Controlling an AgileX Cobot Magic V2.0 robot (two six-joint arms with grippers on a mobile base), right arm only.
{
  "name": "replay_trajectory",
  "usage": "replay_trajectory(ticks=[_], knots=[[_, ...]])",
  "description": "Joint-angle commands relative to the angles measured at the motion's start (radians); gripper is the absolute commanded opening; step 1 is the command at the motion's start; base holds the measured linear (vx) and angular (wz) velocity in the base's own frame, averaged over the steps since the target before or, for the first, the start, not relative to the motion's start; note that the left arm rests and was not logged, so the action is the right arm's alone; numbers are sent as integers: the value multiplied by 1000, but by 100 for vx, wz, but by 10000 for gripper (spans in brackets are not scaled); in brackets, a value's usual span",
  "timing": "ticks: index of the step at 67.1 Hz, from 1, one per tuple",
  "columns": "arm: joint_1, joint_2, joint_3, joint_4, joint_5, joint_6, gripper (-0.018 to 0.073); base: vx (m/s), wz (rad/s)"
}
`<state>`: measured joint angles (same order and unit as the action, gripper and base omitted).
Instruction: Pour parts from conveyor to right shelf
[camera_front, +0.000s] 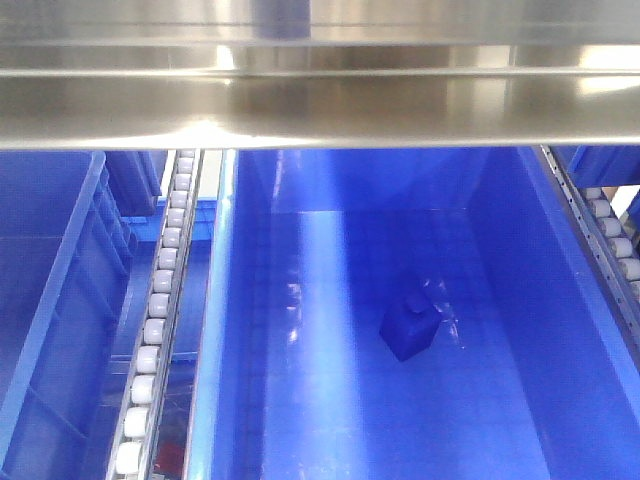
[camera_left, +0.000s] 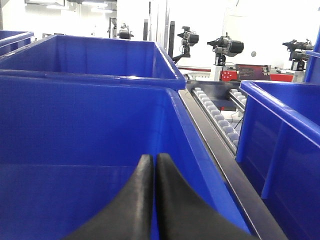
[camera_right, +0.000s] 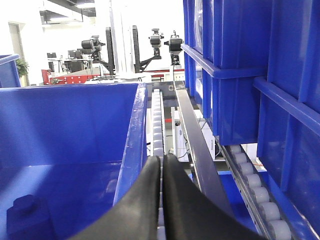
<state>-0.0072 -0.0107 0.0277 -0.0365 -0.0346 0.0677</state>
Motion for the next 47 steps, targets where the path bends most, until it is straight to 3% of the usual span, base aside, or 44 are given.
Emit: replay_trajectory(ticks=[1, 47], knots=[[0, -11, 19, -10, -81, -1, -8, 0, 0], [0, -11, 20, -10, -81, -1, -8, 0, 0]])
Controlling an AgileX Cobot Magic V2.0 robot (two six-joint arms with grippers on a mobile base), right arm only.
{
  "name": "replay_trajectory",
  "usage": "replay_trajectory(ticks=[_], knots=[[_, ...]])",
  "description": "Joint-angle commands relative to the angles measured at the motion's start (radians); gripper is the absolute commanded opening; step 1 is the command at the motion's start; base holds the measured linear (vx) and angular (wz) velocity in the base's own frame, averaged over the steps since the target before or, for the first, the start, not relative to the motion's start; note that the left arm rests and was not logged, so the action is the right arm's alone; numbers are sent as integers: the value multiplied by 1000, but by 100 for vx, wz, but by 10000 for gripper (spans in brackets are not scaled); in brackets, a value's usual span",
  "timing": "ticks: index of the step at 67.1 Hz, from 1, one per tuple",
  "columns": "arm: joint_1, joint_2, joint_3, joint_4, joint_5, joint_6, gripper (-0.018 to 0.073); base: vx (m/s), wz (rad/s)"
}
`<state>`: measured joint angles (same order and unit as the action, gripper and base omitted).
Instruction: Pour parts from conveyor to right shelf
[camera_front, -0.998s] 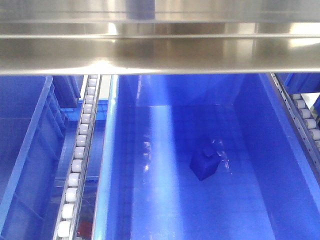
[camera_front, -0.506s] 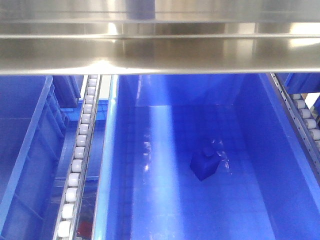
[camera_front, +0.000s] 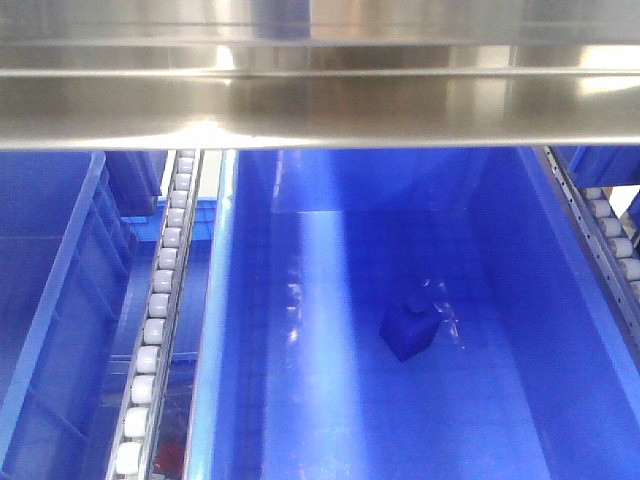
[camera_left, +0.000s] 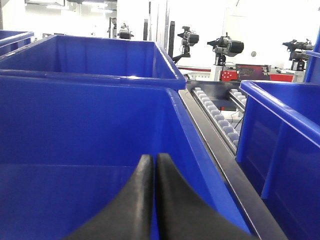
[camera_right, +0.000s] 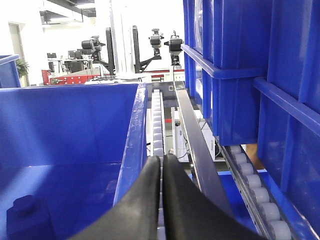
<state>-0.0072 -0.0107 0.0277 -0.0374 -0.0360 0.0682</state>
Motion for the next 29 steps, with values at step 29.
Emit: replay_trajectory(ticks=[29], knots=[[-2, -11, 20, -9, -80, -1, -8, 0, 0]])
